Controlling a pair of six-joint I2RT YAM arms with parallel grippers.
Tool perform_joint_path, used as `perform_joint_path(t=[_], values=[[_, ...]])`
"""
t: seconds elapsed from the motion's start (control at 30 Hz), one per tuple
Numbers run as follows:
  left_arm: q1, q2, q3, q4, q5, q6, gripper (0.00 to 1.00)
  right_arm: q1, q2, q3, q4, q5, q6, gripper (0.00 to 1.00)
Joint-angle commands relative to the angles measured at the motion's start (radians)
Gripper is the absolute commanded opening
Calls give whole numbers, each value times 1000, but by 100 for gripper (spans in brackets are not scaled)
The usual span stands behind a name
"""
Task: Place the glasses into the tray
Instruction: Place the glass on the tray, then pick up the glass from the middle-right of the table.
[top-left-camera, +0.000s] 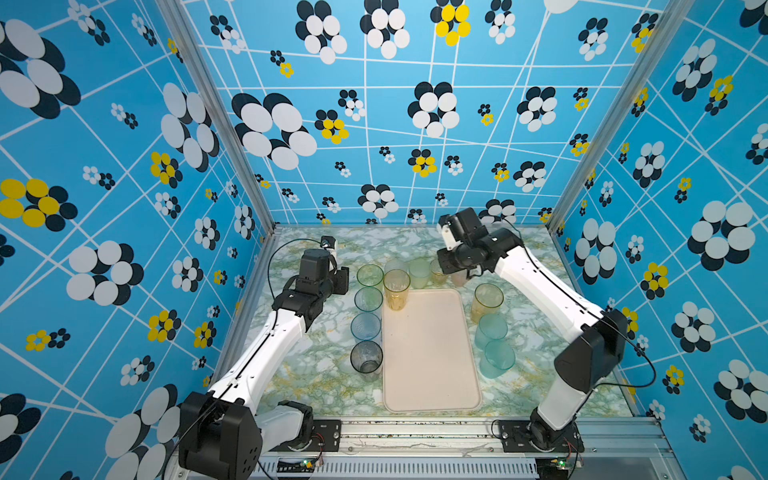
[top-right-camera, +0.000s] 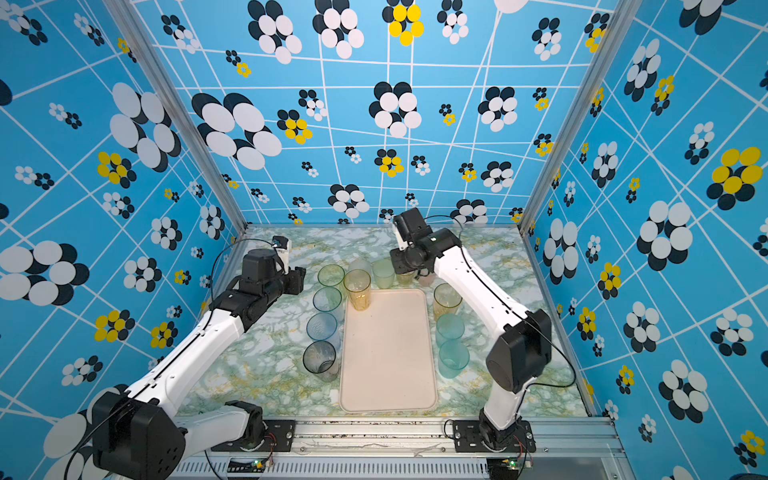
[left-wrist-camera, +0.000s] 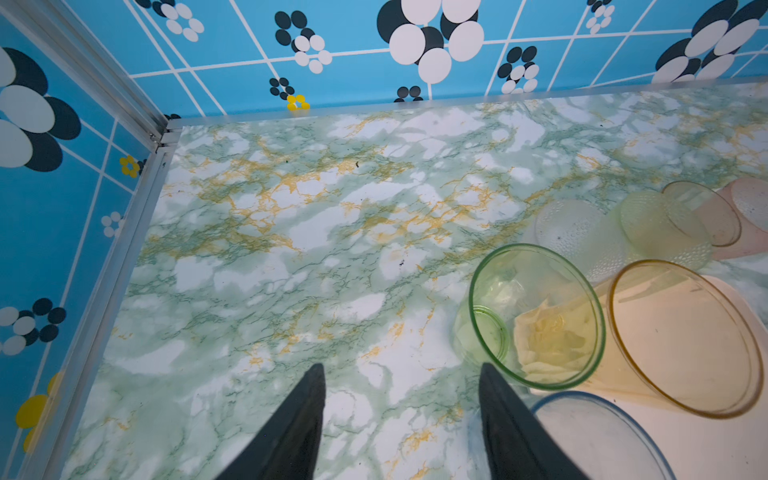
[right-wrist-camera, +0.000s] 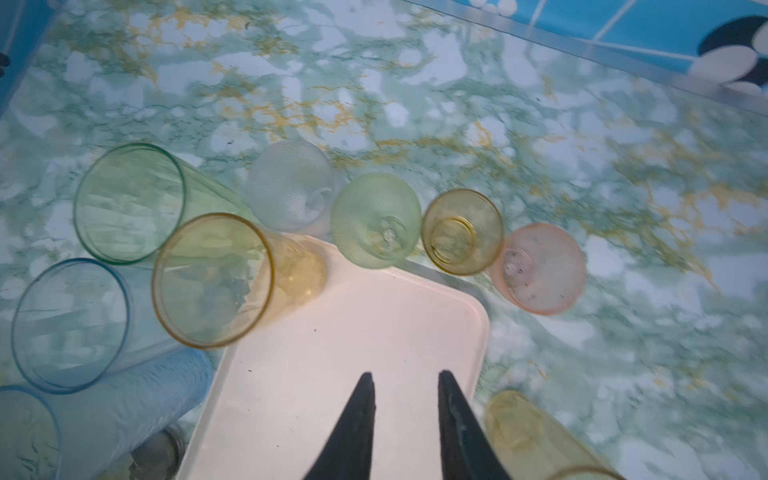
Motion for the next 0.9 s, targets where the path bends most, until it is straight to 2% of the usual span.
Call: perform_joint_path(t=[0.0,0.13,0.27,0.6,0.87], values=[[-4,-6,42,-27,-2,14,60,-53,-122,-130,7,78,54,29],[-5,2,45,-15,16,1,60,-132,-245,-253,-27,104,88,28],[-5,14,55,-12,32,-6,60,-192,-296,-322,-58,112,106,26],[-6,13,70,-27,35,-8,60,-280,-283,-410,-48,45,120,23],[-6,12,83,-37,26,-2,60,-296,-252,-420,-34,-8,115,19]])
